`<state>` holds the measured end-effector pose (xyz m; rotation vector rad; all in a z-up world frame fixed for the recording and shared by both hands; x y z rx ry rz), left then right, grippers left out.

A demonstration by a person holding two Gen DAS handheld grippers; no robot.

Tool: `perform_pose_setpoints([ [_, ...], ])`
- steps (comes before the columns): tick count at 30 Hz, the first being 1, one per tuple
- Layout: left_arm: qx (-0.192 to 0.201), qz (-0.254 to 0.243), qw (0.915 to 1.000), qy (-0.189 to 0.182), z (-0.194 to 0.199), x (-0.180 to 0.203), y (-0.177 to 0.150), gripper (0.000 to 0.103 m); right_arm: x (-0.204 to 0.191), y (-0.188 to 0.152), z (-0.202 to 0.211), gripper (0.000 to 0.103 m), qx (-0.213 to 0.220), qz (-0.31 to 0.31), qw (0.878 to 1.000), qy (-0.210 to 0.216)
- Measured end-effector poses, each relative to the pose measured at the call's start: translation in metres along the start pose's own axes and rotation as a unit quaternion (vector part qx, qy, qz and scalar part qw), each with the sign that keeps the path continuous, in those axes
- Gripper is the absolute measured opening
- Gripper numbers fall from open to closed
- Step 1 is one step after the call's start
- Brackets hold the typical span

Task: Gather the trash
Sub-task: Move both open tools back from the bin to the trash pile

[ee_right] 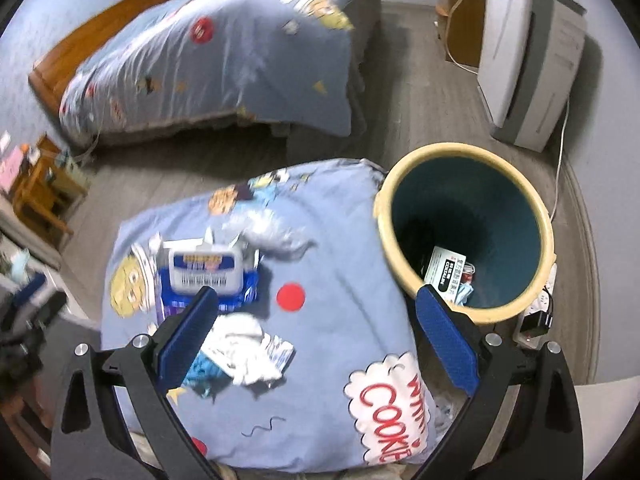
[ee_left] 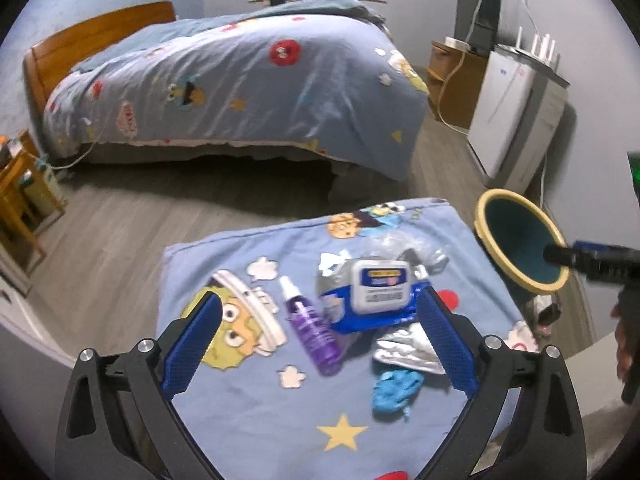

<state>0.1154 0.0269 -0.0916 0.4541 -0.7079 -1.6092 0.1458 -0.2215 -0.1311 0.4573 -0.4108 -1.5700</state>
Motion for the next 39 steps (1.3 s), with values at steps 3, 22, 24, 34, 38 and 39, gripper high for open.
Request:
perform_pose_setpoints([
  [3, -0.002, 0.022, 0.9998, -0.001, 0.0, -0.017, -0.007, 0.096, -0.019, -0.014, -0.006, 0.097, -0.007, 0.004, 1.0, 0.008],
  [22, -0.073, 0.006, 0.9958, 0.054, -0.071, -0.056, -0.051, 0.097, -0.078, -0.053, -0.08, 0.094, -0.062, 0.064, 0.996, -0.012],
  [24, -0.078, -0.004, 0.9956, 0.051, -0.079, -0.052, -0.054, 0.097, -0.082, -0.056, -0.085, 0.09, -0.069, 0.072, 0.995, -0.01],
  [34, -0.121, -0.006, 0.992, 0.034, -0.133, -0.034, -0.075, 0.095, -0.096, -0.066, -0.099, 0.066, -0.101, 0.097, 0.99, 0.021],
  [38, -0.124, 0.017, 0.9915, 0.038, -0.146, -0.041, -0.076, 0.094, -0.102, -0.069, -0.106, 0.064, -0.11, 0.11, 0.988, 0.027],
  [39, -0.121, 0.022, 0.9917, 0.038, -0.148, -0.043, -0.074, 0.094, -0.103, -0.069, -0.107, 0.064, -0.111, 0.109, 0.987, 0.029],
])
Point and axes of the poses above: each gripper's, at about its wrist camera, not at the fingertips, and z roughly against the way its jaws point, x to its right, y to its top, the point moved 9 cm from there along -z, roughly the way its jaws point, and after that the axes turned 7 degrees about -y, right-handed, at the moved point
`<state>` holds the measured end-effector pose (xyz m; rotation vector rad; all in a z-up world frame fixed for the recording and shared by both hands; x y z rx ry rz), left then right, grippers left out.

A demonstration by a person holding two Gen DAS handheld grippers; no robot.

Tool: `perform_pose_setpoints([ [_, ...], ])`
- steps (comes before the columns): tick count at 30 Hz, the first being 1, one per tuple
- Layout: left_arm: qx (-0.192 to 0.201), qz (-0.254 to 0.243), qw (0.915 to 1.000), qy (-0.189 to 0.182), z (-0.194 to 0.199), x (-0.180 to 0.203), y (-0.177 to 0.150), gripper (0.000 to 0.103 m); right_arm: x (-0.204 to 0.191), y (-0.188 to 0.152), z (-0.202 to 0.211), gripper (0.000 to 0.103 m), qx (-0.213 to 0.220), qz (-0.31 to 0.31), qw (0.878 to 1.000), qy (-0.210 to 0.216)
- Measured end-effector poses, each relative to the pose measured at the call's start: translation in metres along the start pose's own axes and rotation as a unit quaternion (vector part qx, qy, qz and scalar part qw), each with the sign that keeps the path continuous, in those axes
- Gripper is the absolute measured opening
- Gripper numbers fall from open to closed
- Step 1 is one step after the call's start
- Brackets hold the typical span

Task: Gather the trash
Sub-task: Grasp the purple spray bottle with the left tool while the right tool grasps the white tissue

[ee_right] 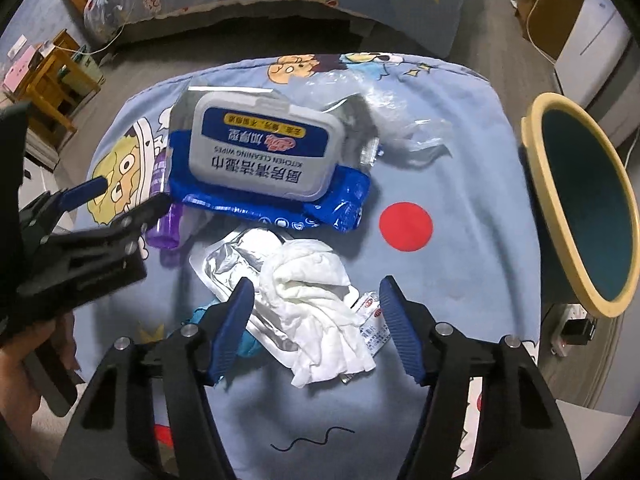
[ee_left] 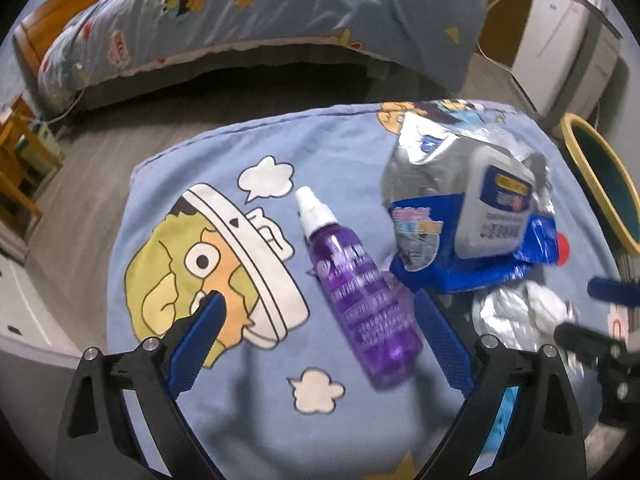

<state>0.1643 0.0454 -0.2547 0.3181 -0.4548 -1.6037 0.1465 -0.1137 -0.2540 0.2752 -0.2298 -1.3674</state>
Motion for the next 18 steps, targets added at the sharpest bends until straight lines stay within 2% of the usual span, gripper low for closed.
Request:
perform_pose_setpoints([
  [4, 0.006, 0.014, 0.9999, -0.004, -0.008, -0.004, 0.008, 0.093, 0.0, 0.001, -0.004, 0.064, -0.005, -0.007, 1.0, 0.004],
  [6, 0.005, 0.014, 0.9998, -0.01, -0.012, -0.003, 0.009, 0.087, -0.001, 0.001, -0.007, 0.064, -0.008, -0.01, 1.0, 0.012],
  [7, 0.001, 0.013, 0.9998, -0.012, -0.015, -0.003, 0.008, 0.078, -0.002, 0.001, -0.009, 0.064, -0.009, -0.01, 1.0, 0.015],
  [10, -0.01, 0.012, 0.9995, -0.028, -0.023, 0.001, 0.004, 0.069, -0.006, -0.003, -0.015, 0.063, -0.019, -0.003, 1.0, 0.016],
  [11, -0.01, 0.01, 0.9994, -0.03, -0.023, 0.002, 0.004, 0.066, -0.007, -0.003, -0.016, 0.057, -0.022, -0.002, 1.0, 0.016],
  [13, -0.01, 0.005, 0.9987, -0.05, -0.024, 0.009, 0.004, 0.048, -0.007, -0.004, -0.018, 0.045, -0.028, -0.005, 0.999, 0.022],
  [15, -0.015, -0.004, 0.9984, -0.055, -0.025, 0.014, 0.003, 0.045, -0.007, -0.004, -0.018, 0.035, -0.032, -0.009, 0.999, 0.028],
  [18, -0.014, -0.003, 0.9982, -0.057, -0.024, 0.015, 0.002, 0.043, -0.004, -0.003, -0.016, 0.028, -0.031, -0.004, 0.999, 0.021],
])
Point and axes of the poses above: each gripper's, at about its wrist camera, not at the fingertips, and z roughly against the way its jaws point, x to its right, y to its top, the point moved 9 cm from there along -z, roughly the way its jaws point, and after that the axes turned 7 degrees about -y, right-handed, at the moved point
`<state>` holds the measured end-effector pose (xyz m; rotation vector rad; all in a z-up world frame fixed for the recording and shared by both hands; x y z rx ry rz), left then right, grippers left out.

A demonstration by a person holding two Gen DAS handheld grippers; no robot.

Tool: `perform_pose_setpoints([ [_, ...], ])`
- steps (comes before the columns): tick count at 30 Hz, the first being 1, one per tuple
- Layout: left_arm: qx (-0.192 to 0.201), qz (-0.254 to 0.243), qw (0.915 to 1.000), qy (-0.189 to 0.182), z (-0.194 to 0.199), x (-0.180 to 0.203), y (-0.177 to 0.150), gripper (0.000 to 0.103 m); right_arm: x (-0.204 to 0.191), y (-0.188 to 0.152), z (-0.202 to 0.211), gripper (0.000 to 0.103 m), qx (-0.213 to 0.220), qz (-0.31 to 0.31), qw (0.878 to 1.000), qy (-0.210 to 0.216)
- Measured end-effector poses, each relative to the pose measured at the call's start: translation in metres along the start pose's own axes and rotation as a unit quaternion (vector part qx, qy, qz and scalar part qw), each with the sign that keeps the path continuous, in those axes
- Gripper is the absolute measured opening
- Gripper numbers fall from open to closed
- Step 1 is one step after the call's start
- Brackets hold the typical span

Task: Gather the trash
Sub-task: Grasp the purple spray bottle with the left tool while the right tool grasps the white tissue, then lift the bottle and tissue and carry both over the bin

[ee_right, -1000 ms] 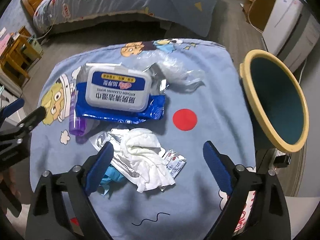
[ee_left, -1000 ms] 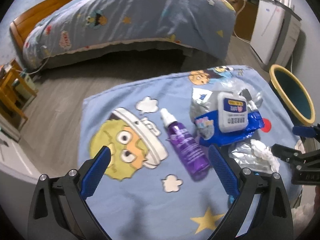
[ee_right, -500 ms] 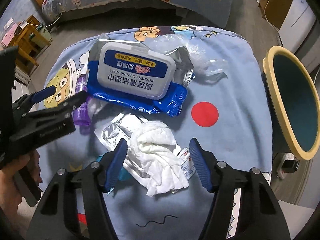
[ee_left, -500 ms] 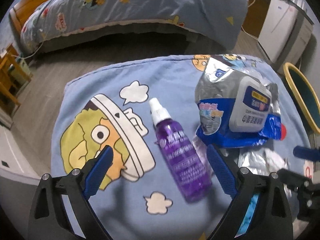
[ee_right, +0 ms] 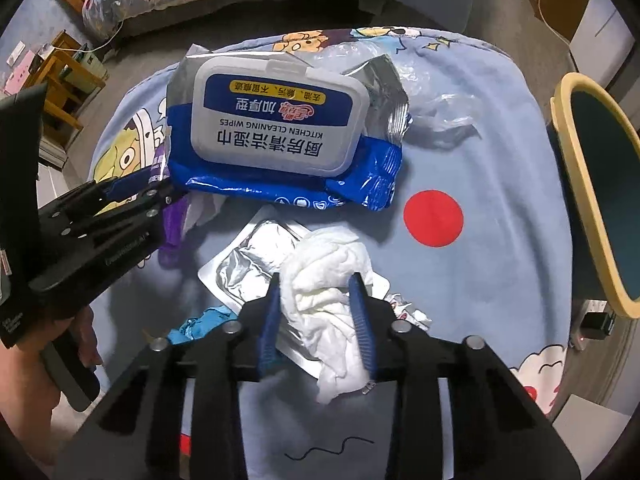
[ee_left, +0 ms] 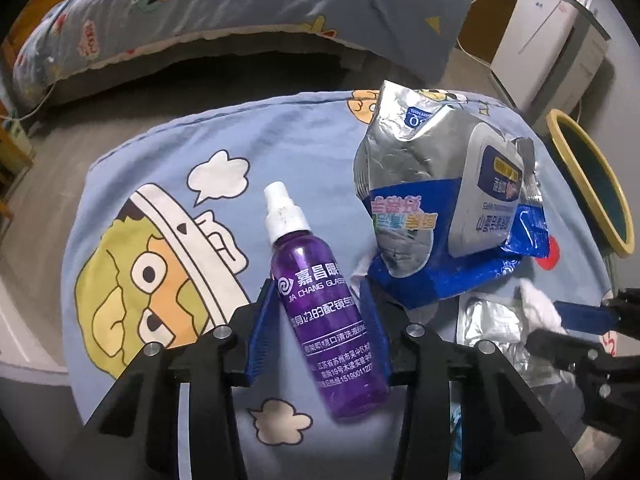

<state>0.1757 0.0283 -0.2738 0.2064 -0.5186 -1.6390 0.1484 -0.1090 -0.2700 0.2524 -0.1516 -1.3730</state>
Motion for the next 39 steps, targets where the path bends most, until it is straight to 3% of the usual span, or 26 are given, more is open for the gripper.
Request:
perform_pose_setpoints([
  [11, 0.016, 0.019, 0.9997, 0.001, 0.016, -0.006, -0.004, 0.036, 0.013, 0.009, 0.024, 0.023, 0.029, -0.015, 0.999, -0.002],
  [26, 0.069, 0.037, 0.9969, 0.002, 0.079, -0.006, 0.0, 0.034, 0.025, 0.039, 0.085, 0.023, 0.103, -0.029, 0.994, 0.007],
  [32, 0.109, -0.005, 0.9938, 0.02, 0.113, 0.015, 0.021, 0.034, 0.032, 0.048, 0.111, 0.023, 0.124, -0.039, 0.991, 0.016],
  [39, 0.163, -0.05, 0.9853, -0.003, 0.152, 0.069, 0.056, 0.034, 0.06, 0.064, 0.164, 0.023, 0.172, -0.049, 0.983, 0.026],
])
Point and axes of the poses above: each gripper's, at about its wrist camera, not at the fingertips, and z roughly against the way its jaws point, x to its right, y to its top, the point moved 9 cm from there along -z, roughly the way its jaws point, and after that the axes turned 7 degrees about -y, right-handed, at the moved point
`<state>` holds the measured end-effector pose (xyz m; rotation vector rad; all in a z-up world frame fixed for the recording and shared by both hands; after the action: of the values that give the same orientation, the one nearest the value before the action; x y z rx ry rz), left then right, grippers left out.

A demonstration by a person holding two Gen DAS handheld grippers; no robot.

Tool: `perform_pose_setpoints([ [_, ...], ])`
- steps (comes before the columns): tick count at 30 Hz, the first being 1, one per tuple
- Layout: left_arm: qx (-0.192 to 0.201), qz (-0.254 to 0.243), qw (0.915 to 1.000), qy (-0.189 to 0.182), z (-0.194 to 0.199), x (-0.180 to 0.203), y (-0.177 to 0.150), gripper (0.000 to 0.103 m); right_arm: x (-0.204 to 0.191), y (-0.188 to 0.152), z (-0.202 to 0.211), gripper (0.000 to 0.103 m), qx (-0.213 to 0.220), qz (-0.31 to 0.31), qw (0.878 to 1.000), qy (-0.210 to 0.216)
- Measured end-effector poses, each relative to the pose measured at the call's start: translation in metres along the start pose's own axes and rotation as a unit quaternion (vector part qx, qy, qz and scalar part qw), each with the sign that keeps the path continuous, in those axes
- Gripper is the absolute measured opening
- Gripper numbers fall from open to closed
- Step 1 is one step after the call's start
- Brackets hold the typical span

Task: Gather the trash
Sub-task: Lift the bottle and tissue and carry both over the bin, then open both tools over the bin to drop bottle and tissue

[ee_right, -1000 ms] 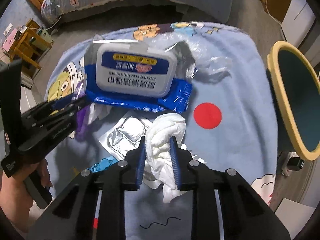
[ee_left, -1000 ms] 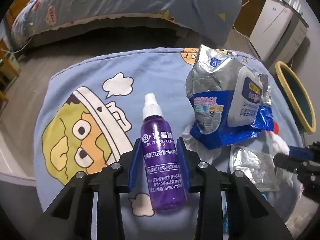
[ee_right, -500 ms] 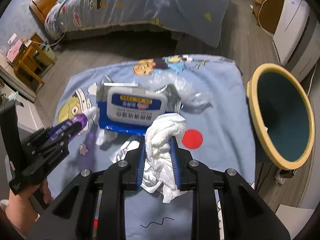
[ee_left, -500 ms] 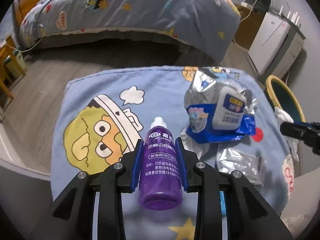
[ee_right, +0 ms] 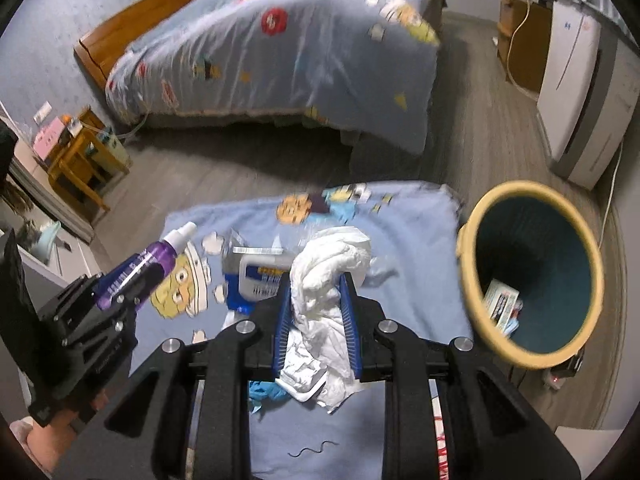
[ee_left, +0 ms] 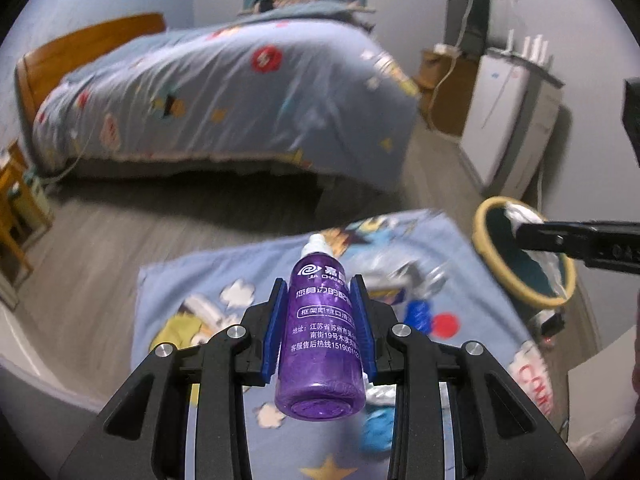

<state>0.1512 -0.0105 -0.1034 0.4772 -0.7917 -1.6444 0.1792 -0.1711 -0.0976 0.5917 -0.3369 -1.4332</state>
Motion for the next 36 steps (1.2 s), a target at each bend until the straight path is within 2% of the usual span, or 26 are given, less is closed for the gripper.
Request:
perform_pose_setpoints([
  [5, 0.016, -0.014, 0.9994, -0.028, 0.001, 0.038, 0.022, 0.034, 0.039, 0.017, 0.02, 0.023, 0.019, -0.002, 1.0, -0.015],
  [15, 0.025, -0.069, 0.9945, -0.075, -0.021, 0.117, 0.042, 0.034, 0.138, 0.028, 0.029, 0.023, 0.031, -0.064, 0.996, -0.044],
  [25, -0.001, -0.111, 0.9854, -0.128, -0.067, 0.192, 0.047, 0.034, 0.222, 0.02, 0.008, 0.023, 0.008, -0.133, 0.989, -0.07],
  [31, -0.034, -0.146, 0.9778, -0.146, -0.105, 0.234, 0.036, 0.034, 0.26, 0.004, -0.01, 0.023, -0.016, -0.159, 0.984, -0.075],
  [36, -0.057, -0.169, 0.9725, -0.15, -0.13, 0.254, 0.021, 0.034, 0.283, -0.011, -0.027, 0.023, -0.041, -0.182, 0.979, -0.086],
])
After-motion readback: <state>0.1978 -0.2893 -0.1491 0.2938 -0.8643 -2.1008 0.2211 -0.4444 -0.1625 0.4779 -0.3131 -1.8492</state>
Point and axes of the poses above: each gripper's, at about its wrist camera, not at the fingertips, and z roughly against the way its jaws point, x to its right, y to its top, the point moved 9 cm from there along -z, roughly the way its jaws point, and after that the axes turned 7 degrees about -y, right-handed, at the moved point
